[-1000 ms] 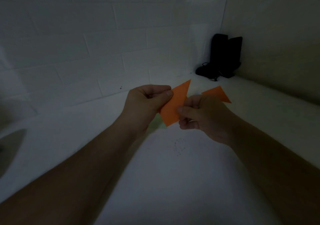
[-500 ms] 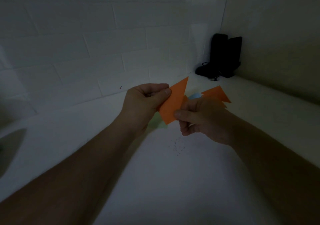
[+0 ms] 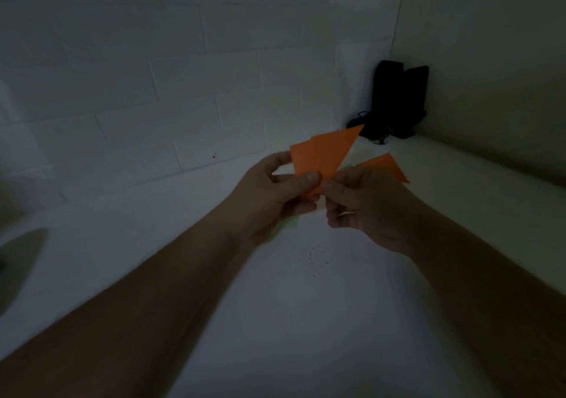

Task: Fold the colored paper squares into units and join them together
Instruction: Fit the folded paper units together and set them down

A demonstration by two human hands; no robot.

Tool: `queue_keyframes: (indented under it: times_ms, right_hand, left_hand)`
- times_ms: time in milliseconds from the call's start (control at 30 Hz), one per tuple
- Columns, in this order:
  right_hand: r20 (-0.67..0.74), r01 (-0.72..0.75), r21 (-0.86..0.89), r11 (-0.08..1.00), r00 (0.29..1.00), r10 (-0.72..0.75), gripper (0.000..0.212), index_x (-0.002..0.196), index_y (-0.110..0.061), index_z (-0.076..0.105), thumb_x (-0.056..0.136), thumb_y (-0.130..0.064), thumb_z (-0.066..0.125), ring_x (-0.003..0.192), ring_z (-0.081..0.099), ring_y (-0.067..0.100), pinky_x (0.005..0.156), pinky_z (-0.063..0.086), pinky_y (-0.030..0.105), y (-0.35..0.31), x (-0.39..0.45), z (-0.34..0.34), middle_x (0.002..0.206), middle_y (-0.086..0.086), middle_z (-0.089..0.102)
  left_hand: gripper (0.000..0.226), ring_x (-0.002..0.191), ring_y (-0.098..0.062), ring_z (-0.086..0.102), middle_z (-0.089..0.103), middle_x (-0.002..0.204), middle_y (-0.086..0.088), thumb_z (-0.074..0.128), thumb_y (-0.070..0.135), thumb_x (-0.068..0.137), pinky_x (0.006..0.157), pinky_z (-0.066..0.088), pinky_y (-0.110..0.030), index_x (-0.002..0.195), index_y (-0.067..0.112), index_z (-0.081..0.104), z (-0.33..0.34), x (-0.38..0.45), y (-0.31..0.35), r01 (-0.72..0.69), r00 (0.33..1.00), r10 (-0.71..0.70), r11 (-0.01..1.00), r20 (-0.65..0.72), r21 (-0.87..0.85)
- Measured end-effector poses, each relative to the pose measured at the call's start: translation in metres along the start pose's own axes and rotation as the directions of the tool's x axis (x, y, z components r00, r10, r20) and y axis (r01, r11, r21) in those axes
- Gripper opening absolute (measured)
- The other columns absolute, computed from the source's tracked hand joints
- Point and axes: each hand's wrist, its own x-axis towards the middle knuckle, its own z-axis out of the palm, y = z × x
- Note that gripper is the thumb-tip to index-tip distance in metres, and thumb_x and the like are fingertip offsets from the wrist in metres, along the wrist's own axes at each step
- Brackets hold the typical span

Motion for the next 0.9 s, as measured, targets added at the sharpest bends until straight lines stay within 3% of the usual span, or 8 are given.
queue_keyframes:
  times_ms: [100, 167, 267, 367, 500, 667, 800, 900]
  right_hand:
    - [0.034, -0.034, -0.001, 0.999, 0.999, 0.034, 0.024, 0.072, -0.018, 0.070, 0.096, -0.019, 0.064, 0.066, 0.062, 0.019, 0.067, 0.057, 0.032, 0.000, -0.001, -0.001, 0.074, 0.007, 0.065]
    - [-0.015, -0.056, 0.022, 0.998, 0.998, 0.057, 0.007, 0.094, -0.020, 0.071, 0.096, -0.025, 0.065, 0.071, 0.066, 0.019, 0.067, 0.059, 0.030, -0.005, -0.001, -0.002, 0.088, 0.005, 0.070]
    - [-0.250, -0.026, 0.037, 0.999, 0.968, 0.034, 0.033, 0.122, -0.030, 0.058, 0.091, -0.035, 0.069, 0.088, 0.070, 0.020, 0.064, 0.059, 0.027, -0.015, 0.003, -0.013, 0.105, -0.001, 0.068]
    - [-0.413, 0.085, -0.148, 0.985, 0.900, -0.140, 0.050, 0.133, -0.034, 0.053, 0.087, -0.045, 0.071, 0.104, 0.066, 0.024, 0.077, 0.059, 0.038, -0.021, 0.005, -0.022, 0.119, 0.002, 0.063]
    - [-0.339, 0.165, -0.290, 0.943, 0.903, -0.263, 0.046, 0.128, -0.034, 0.060, 0.084, -0.045, 0.071, 0.112, 0.064, 0.020, 0.095, 0.055, 0.045, -0.023, -0.001, -0.021, 0.117, -0.004, 0.067]
    - [-0.193, 0.137, -0.414, 0.900, 0.953, -0.233, 0.032, 0.107, -0.038, 0.069, 0.083, -0.021, 0.081, 0.094, 0.070, 0.011, 0.092, 0.058, 0.042, -0.013, -0.004, -0.016, 0.095, -0.011, 0.073]
    - [-0.221, 0.235, -0.307, 0.922, 0.925, -0.309, 0.030, 0.084, -0.033, 0.073, 0.079, -0.004, 0.082, 0.088, 0.075, 0.014, 0.088, 0.059, 0.044, -0.011, -0.003, -0.016, 0.089, -0.006, 0.078]
    - [-0.242, 0.292, -0.188, 0.938, 0.912, -0.332, 0.030, 0.084, -0.029, 0.071, 0.081, 0.000, 0.077, 0.081, 0.074, 0.009, 0.077, 0.060, 0.030, -0.014, -0.003, -0.014, 0.080, -0.011, 0.077]
  left_hand:
    - [0.034, 0.090, -0.021, 0.073, 0.075, 0.103, -0.015, 0.071, 0.010, 0.090, 0.079, 0.060, -0.027, 0.122, -0.002, 0.067, 0.000, 0.000, -0.003, -0.007, 0.999, 0.004, 0.996, 0.036, 0.087]
    - [0.027, 0.094, -0.023, 0.074, 0.076, 0.108, -0.017, 0.069, 0.004, 0.093, 0.082, 0.062, -0.029, 0.120, -0.001, 0.069, -0.002, 0.001, -0.004, -0.007, 1.000, 0.005, 0.996, 0.024, 0.092]
    - [0.026, 0.091, -0.027, 0.075, 0.076, 0.108, -0.019, 0.065, -0.002, 0.095, 0.079, 0.064, -0.033, 0.121, 0.002, 0.069, -0.003, 0.001, -0.003, 0.010, 1.000, -0.009, 0.993, -0.001, 0.117]
    - [0.025, 0.084, -0.024, 0.076, 0.074, 0.107, -0.023, 0.067, -0.003, 0.094, 0.072, 0.064, -0.031, 0.119, 0.000, 0.070, -0.002, 0.000, -0.004, -0.010, 1.000, 0.011, 0.969, -0.005, 0.245]
    - [0.022, 0.071, -0.015, 0.070, 0.072, 0.088, -0.018, 0.069, -0.005, 0.091, 0.066, 0.060, -0.024, 0.113, -0.001, 0.072, -0.005, 0.002, -0.006, -0.043, 0.998, 0.054, 0.923, -0.019, 0.381]
    - [0.026, 0.069, -0.016, 0.067, 0.072, 0.083, -0.012, 0.071, -0.005, 0.090, 0.066, 0.058, -0.025, 0.115, -0.002, 0.071, -0.008, 0.005, -0.007, -0.081, 0.994, 0.101, 0.949, -0.051, 0.303]
    - [0.018, 0.068, -0.014, 0.064, 0.071, 0.079, -0.007, 0.072, -0.001, 0.091, 0.066, 0.055, -0.024, 0.108, 0.002, 0.074, -0.007, 0.007, -0.004, -0.123, 0.985, 0.144, 0.974, -0.097, 0.190]
    - [0.006, 0.064, -0.013, 0.059, 0.067, 0.069, 0.001, 0.073, 0.003, 0.091, 0.063, 0.053, -0.027, 0.095, 0.008, 0.075, -0.005, 0.007, -0.004, -0.128, 0.984, 0.149, 0.974, -0.101, 0.189]
